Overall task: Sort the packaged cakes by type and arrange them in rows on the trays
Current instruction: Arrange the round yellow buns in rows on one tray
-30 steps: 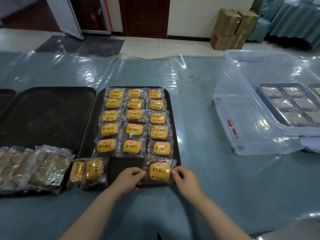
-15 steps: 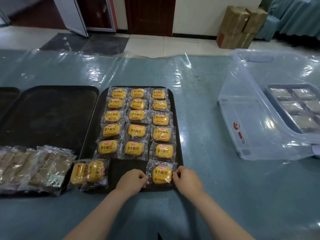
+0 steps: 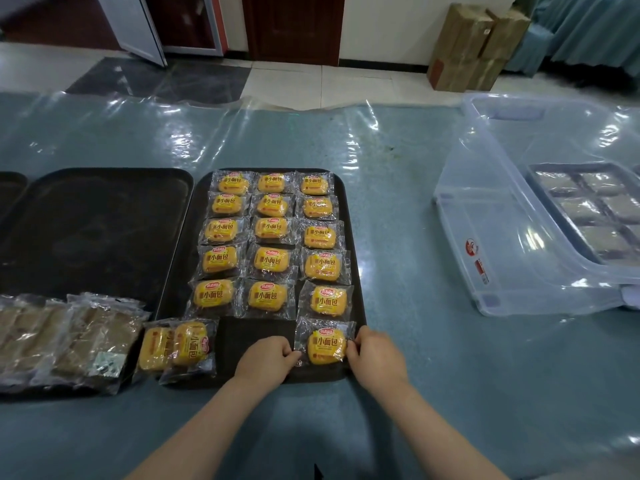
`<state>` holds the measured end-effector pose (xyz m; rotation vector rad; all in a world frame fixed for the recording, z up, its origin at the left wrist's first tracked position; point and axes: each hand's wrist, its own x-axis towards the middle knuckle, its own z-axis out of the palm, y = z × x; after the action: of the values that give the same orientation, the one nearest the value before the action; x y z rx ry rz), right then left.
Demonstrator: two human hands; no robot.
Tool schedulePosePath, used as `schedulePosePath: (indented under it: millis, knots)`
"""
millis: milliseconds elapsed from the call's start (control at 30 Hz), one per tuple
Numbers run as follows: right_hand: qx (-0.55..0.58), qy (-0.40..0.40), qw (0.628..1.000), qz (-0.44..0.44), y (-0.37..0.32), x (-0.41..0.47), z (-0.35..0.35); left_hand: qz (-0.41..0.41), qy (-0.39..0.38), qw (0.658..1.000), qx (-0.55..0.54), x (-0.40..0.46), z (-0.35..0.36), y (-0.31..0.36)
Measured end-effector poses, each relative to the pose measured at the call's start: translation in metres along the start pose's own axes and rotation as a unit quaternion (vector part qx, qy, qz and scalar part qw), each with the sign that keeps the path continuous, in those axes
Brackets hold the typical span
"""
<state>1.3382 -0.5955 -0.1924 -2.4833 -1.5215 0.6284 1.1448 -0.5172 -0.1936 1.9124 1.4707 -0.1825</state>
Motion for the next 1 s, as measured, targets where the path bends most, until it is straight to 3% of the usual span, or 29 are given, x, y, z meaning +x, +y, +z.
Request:
schedulePosePath:
  millis: [233, 367, 500, 700, 1000]
  knots:
    - [0.039, 0.014, 0.999, 0.021, -0.002, -0.001, -0.003, 0.024, 0.018, 0.999, -0.021, 0.0, -0.003, -0.001]
    - [0.071, 0.071, 0.993, -0.063, -0.003, -0.001, -0.001, 0.079, 0.058, 0.995, -0.027, -0.003, -0.006, 0.002]
    - [0.035, 0.017, 0.989, -0.145, -0.01, 0.005, 0.0, 0.143, 0.057, 0.988, -0.002, -0.005, 0.003, 0.002]
    - [-0.022, -0.074, 0.987, -0.139, -0.018, 0.023, -0.004, 0.17, 0.059, 0.983, 0.031, -0.005, 0.011, -0.004]
    - [-0.063, -0.091, 0.981, -0.16, -0.014, 0.039, -0.011, 0.183, 0.043, 0.981, 0.049, 0.0, 0.01, -0.005]
